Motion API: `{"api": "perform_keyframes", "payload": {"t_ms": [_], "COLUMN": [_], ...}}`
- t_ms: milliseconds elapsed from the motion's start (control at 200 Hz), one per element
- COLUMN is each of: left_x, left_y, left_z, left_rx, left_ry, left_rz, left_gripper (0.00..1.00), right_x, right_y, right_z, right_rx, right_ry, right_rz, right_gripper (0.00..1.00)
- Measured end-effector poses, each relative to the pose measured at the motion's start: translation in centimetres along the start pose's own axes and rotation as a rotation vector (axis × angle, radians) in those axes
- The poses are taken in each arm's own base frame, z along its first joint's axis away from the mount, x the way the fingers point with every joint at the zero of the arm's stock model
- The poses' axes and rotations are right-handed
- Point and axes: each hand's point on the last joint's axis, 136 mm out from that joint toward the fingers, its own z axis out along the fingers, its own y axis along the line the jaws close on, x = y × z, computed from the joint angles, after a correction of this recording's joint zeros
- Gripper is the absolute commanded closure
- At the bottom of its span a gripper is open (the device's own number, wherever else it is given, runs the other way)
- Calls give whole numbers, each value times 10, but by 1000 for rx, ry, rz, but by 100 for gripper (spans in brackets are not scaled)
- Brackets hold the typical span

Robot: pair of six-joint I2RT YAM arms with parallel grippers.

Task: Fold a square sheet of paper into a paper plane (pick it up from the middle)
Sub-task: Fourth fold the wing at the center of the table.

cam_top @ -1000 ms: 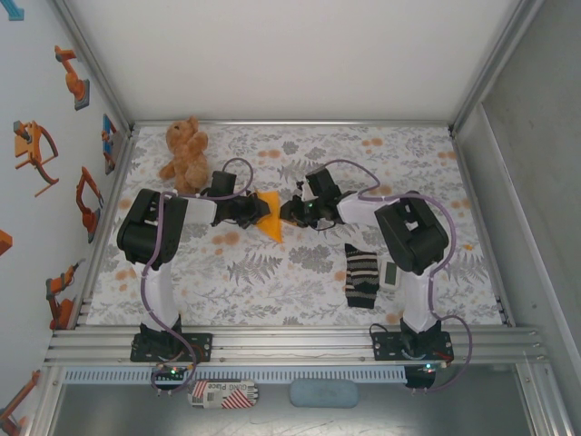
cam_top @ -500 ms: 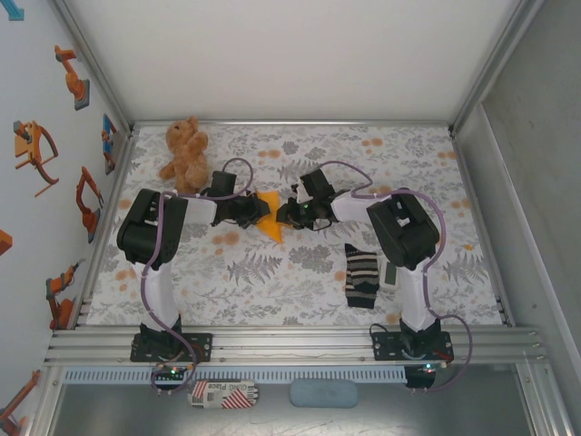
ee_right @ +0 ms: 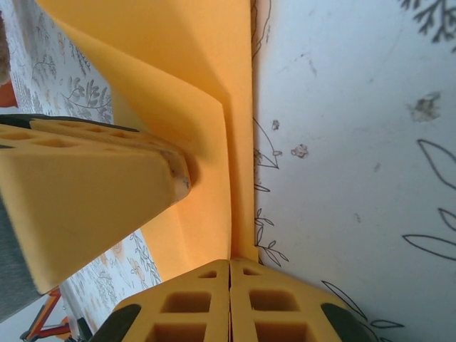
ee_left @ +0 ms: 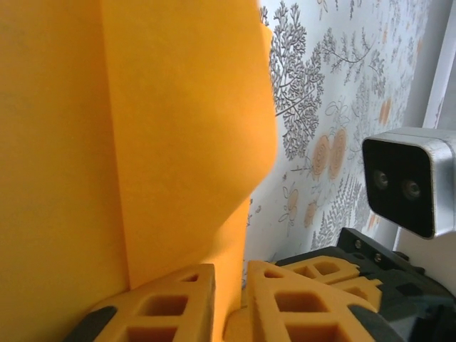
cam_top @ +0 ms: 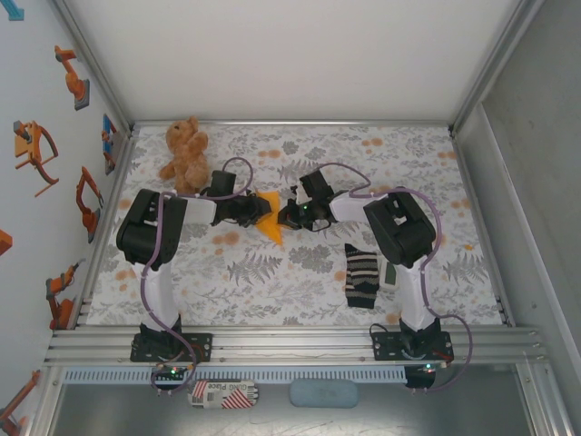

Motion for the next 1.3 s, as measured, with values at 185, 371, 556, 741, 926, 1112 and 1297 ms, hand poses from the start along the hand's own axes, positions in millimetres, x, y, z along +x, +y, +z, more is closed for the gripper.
{"api": "perform_keyframes", "payload": {"t_ms": [185, 371, 556, 741, 926, 1112, 1297], "left_x": [-6, -14, -17, -18, -8, -4, -3], "left_y": [-10, -11, -11, -10, 7, 12, 16], "left_z": [-9, -17, -18, -18, -17, -23, -25], "left_rx": [18, 22, 26, 27, -6, -38, -68], "left_ry": [-24, -48, -59, -67, -66, -77, -84], "left_rz": [16, 14, 18, 22, -3, -17, -30], "left_gripper": [71, 71, 70, 68, 67, 67, 67], "right_x": [0, 1, 1, 1, 1, 0, 0], "right_y": [-1, -1, -1, -1, -1, -1, -1], "right_z": [0, -1, -1, -1, -2, -2, -3], "right_rx": [-28, -49, -56, -59, -64, -63, -58], "right_ry": [-8, -22, -30, -35, -41, -44, -55], "right_rz": [-9, -26, -34, -38, -44, -45, -49], "right_gripper": [97, 99, 100, 100, 100, 100, 100]}}
